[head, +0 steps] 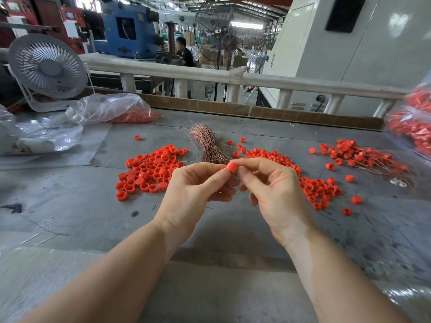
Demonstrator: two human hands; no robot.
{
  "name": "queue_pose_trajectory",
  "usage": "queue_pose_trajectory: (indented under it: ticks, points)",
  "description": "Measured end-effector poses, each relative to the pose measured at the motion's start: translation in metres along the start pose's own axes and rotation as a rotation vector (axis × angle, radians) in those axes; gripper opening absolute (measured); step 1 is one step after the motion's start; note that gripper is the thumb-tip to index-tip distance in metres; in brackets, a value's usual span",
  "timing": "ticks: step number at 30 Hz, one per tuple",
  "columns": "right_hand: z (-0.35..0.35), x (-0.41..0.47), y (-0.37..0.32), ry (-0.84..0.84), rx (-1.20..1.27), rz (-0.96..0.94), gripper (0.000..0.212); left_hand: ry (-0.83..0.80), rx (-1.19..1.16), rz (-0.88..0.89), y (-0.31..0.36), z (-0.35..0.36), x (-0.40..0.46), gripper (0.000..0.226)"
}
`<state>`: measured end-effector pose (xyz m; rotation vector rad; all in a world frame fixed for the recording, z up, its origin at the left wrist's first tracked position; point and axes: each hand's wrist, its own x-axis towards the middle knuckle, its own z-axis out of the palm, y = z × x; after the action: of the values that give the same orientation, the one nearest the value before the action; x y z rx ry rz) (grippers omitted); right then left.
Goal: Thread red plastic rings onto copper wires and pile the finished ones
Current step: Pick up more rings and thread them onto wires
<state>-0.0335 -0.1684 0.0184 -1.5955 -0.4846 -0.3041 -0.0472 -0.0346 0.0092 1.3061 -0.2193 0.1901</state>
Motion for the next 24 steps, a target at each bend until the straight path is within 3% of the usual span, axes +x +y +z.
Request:
queue_pose_trajectory:
  ticks: [9,14,24]
  points:
    - [0.0,0.0,0.0003,-0.002,-0.009,-0.002,0.022,-0.005,0.014,-0.001,0.0005,-0.0004,-0.0001,0.022]
    - [-0.0003,0.0001,0.0002,-0.008,-0.018,-0.002,0.02,0.013,0.118,0.074,-0.0006,0.0011,-0.0017,0.008]
    - [0.0008,-0.0004,-0.0032,-0.012,-0.038,-0.03,0.014,0.015,0.136,0.127,0.0003,-0.0005,-0.0011,0.012]
